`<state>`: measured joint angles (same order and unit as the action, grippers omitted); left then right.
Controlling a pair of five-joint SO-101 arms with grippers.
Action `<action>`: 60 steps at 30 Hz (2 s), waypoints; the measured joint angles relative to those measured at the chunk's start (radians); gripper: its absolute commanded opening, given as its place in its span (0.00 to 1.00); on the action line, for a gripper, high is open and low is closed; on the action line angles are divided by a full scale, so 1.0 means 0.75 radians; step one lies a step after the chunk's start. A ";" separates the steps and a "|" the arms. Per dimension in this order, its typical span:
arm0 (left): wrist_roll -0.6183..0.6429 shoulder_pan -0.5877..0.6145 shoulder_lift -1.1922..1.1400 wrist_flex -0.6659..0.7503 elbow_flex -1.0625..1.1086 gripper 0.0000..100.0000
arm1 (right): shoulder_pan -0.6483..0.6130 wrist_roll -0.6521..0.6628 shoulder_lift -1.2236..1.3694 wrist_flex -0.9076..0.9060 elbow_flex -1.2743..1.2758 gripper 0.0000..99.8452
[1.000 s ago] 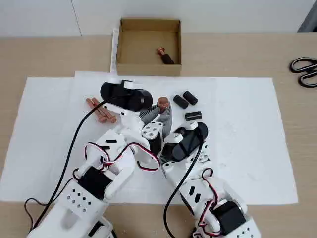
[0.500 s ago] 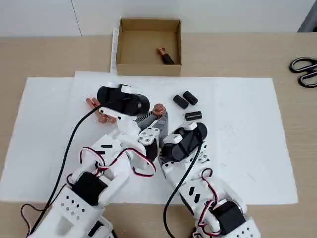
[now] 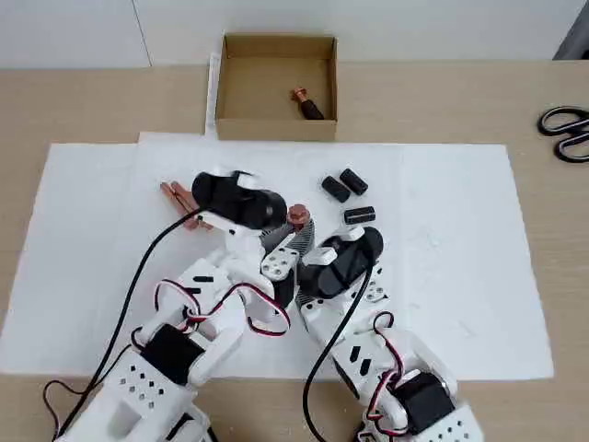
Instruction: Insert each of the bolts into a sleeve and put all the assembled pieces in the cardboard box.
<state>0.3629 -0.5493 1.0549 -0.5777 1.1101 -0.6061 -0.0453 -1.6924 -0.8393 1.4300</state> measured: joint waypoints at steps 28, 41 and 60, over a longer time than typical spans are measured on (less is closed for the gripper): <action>-0.010 -0.006 0.018 -0.166 0.006 0.01 | -0.002 -0.002 0.000 0.000 0.000 0.00; -0.010 -0.023 0.018 -0.229 -0.004 0.01 | -0.006 0.002 0.002 0.000 0.012 0.00; -0.020 -0.061 0.010 -0.362 -0.016 0.23 | -0.004 0.004 0.000 -0.002 0.014 0.00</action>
<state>0.3475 -0.5953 1.0625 -0.8493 1.0978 -0.6091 -0.0422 -1.6924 -0.8408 1.4408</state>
